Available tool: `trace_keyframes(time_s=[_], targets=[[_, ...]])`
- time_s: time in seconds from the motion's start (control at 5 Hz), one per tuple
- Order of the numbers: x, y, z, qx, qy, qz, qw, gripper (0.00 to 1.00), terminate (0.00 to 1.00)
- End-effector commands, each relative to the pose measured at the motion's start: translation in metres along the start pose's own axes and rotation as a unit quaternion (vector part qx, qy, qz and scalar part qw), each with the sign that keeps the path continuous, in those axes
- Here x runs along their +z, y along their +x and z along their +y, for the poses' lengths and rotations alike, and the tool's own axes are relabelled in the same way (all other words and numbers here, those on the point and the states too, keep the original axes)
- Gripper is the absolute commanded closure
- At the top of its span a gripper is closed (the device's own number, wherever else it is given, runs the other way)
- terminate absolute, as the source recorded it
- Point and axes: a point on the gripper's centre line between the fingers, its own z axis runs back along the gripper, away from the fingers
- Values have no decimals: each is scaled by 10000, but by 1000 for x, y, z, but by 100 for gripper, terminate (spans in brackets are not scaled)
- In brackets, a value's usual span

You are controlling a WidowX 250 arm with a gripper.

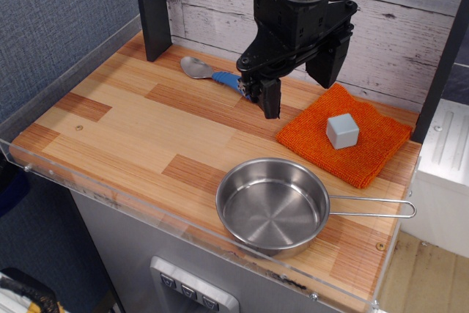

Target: Put the cube in front of the spoon

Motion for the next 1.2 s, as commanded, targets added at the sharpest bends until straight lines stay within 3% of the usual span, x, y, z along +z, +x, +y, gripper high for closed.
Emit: trace_keyframes(time_s=[0.0, 0.2, 0.4, 0.6, 1.0], targets=[[0, 0, 0, 0, 0, 0, 10000, 0, 0], [-4, -2, -15, -828, 114, 113, 9964, 0, 0], [-19, -8, -25, -1810, 244, 274, 9828, 0, 0], [-31, -13, -34, -2044, 277, 351, 9779, 0, 0], [-60, -19, -43, -1903, 65, 349, 9811, 0, 0]])
